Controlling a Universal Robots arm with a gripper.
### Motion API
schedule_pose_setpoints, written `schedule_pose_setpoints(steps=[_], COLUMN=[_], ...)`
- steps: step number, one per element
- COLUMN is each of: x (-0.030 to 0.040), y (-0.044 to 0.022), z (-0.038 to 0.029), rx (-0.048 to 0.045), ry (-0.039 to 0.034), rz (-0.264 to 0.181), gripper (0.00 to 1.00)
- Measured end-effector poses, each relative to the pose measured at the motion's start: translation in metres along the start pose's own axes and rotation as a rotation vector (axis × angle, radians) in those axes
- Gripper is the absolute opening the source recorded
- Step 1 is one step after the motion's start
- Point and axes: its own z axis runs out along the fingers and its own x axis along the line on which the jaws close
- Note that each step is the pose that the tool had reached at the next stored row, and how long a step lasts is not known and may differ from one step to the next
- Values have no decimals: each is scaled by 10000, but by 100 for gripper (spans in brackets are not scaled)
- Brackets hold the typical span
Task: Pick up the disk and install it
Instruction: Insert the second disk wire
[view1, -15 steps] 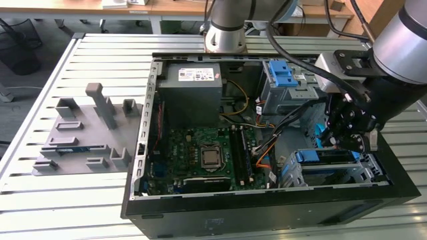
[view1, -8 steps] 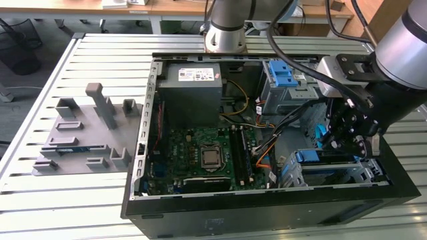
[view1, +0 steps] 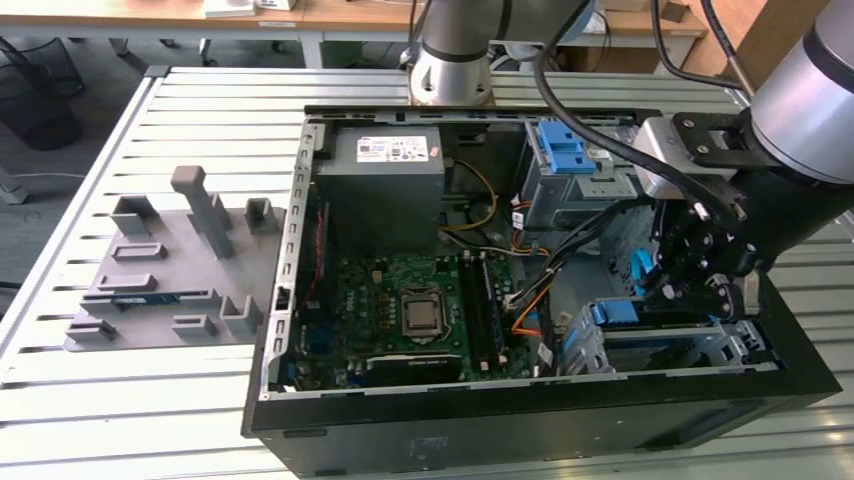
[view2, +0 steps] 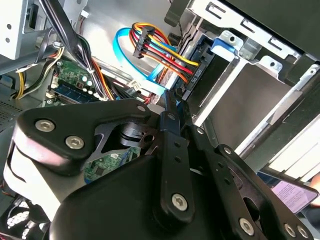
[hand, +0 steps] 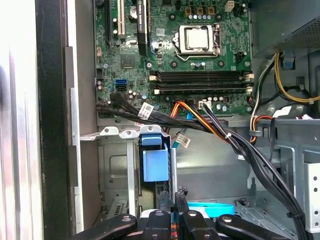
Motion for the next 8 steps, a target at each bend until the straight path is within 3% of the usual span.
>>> schedule_pose_setpoints(steps=[8], x=[22], y=[-9], z=[12], rx=[0], ry=[0], rz=[-2], gripper=[16])
